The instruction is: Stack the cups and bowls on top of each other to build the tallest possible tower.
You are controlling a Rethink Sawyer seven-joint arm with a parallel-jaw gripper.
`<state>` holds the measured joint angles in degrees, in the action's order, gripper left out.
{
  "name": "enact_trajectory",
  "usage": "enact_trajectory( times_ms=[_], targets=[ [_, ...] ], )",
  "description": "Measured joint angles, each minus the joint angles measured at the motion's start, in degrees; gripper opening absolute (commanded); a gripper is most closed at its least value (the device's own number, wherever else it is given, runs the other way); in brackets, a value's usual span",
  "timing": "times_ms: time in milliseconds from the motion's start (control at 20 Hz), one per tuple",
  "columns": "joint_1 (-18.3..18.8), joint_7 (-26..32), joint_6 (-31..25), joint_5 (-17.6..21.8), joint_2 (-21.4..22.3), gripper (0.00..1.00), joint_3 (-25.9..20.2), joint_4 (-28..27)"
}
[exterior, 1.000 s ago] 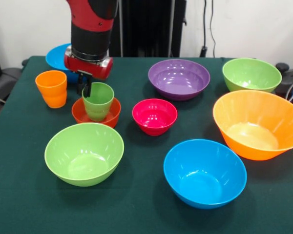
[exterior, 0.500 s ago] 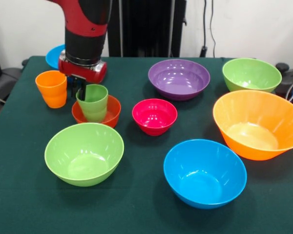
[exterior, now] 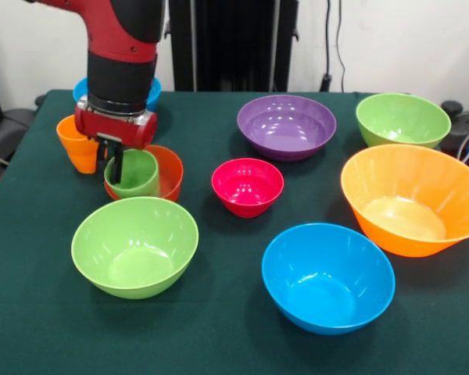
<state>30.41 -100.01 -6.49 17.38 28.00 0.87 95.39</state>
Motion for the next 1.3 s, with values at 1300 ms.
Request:
enact_trajectory(
  times_ms=[1300],
  targets=[
    [-6.7, -3.2, 4.3, -4.5, 1.1, 1.0, 2.5, 8.3]
  ],
)
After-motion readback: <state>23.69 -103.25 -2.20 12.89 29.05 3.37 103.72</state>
